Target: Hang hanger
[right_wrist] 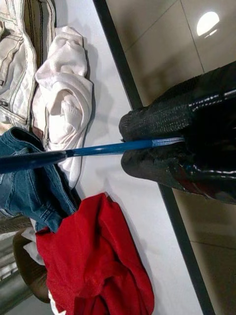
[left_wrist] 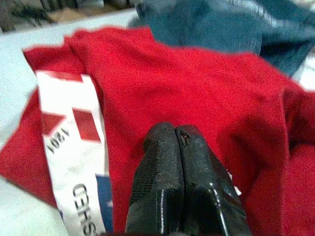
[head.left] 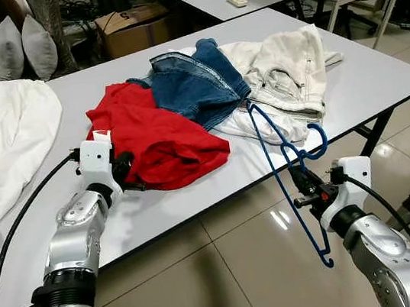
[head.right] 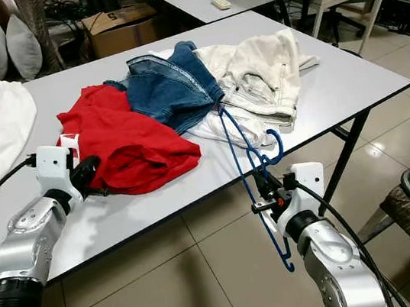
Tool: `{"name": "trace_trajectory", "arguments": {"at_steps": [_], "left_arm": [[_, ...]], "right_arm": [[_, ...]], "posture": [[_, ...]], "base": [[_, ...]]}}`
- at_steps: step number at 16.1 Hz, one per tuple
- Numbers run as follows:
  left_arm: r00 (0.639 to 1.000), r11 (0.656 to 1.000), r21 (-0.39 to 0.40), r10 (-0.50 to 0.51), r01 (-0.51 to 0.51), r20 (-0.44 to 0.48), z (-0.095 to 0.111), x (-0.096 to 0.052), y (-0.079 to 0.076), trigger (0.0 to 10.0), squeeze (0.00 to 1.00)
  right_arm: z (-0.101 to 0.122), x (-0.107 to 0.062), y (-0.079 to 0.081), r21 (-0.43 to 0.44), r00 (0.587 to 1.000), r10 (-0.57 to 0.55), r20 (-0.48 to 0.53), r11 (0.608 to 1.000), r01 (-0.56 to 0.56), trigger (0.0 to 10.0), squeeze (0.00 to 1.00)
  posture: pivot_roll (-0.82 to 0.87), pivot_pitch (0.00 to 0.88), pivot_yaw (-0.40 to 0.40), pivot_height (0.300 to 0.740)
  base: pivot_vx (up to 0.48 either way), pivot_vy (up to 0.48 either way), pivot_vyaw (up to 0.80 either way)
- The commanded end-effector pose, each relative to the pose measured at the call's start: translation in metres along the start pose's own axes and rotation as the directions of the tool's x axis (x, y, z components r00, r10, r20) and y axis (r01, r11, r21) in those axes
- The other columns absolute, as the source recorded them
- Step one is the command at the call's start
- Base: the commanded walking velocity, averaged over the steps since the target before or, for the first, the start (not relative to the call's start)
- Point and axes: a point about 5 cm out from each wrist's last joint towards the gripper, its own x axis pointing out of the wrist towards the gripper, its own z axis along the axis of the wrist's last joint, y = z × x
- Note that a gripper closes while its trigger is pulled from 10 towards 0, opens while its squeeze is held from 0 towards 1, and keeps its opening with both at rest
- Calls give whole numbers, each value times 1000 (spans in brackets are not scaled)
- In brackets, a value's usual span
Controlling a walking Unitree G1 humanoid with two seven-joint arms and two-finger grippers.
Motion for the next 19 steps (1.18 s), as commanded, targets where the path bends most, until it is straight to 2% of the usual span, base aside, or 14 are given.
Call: {"name": "trace_trajectory", "arguments": {"at_steps": [1, 5, 6, 7, 8, 9, 10, 11, 13, 16, 19], "left_arm": [[998, 1000, -10, 23, -23, 50, 7, 0, 4, 0, 0], [973, 994, -18, 108, -106, 204, 31, -3, 20, 0, 0], [969, 994, -26, 110, -107, 223, 34, -4, 22, 0, 0], [979, 995, -4, 94, -95, 181, 29, -3, 23, 0, 0], [991, 995, 25, 90, -93, 102, 17, -3, 22, 8627, 0], [993, 996, 28, 87, -90, 78, 13, -3, 22, 10000, 0], [994, 996, 40, 75, -78, 85, 10, -5, 21, 10000, 682], [992, 996, 41, 73, -78, 100, 9, -6, 20, 10000, 1000], [994, 999, 33, 30, -34, 106, 5, -7, 17, 10000, 1000], [994, 999, 27, 22, -25, 111, 2, -8, 16, 10000, 1000], [995, 999, 34, 19, -23, 100, -1, -7, 14, 10000, 1000]], "right_arm": [[4, 0, 0, -19, 1000, -3, 13, 1000, 3, 10000, 0], [5, 2, -2, -19, 1000, -14, 18, 1000, 15, 10000, 0], [5, 2, -2, -17, 1000, -19, 19, 1000, 19, 10000, 0], [4, 2, -2, -16, 1000, -19, 18, 1000, 19, 10000, 0], [3, 1, -1, -14, 1000, -18, 15, 1000, 19, 10000, 0], [3, 1, 0, -14, 1000, -18, 14, 1000, 18, 10000, 0], [2, 1, 0, -12, 1000, -20, 13, 1000, 20, 10000, 0], [2, 1, 0, -10, 1000, -21, 11, 1000, 21, 10000, 0], [-1, 0, 0, -14, 1000, -11, -9, 1000, 11, 10000, 0], [-8, 0, -2, -52, 998, -21, -54, 998, 18, 10000, 0], [-6, 1, -4, -92, 998, -11, -56, 996, 6, 10000, 0]], "posture": [[-120, 0, 17, 740], [-114, 0, 18, 740], [-111, 0, 19, 740], [-109, 0, 23, 740], [-108, 0, 25, 740], [-109, 0, 26, 740], [-109, 0, 26, 740], [-107, 0, 27, 740], [-107, 0, 25, 740], [-106, 0, 21, 740], [-108, 0, 12, 740]], "base": [[0, 0, 0], [0, 0, 0], [0, 0, 0], [0, 0, 0], [0, 0, 0], [0, 0, 0], [0, 0, 0], [0, 0, 0], [0, 0, 0], [0, 0, 0], [0, 0, 0]]}}
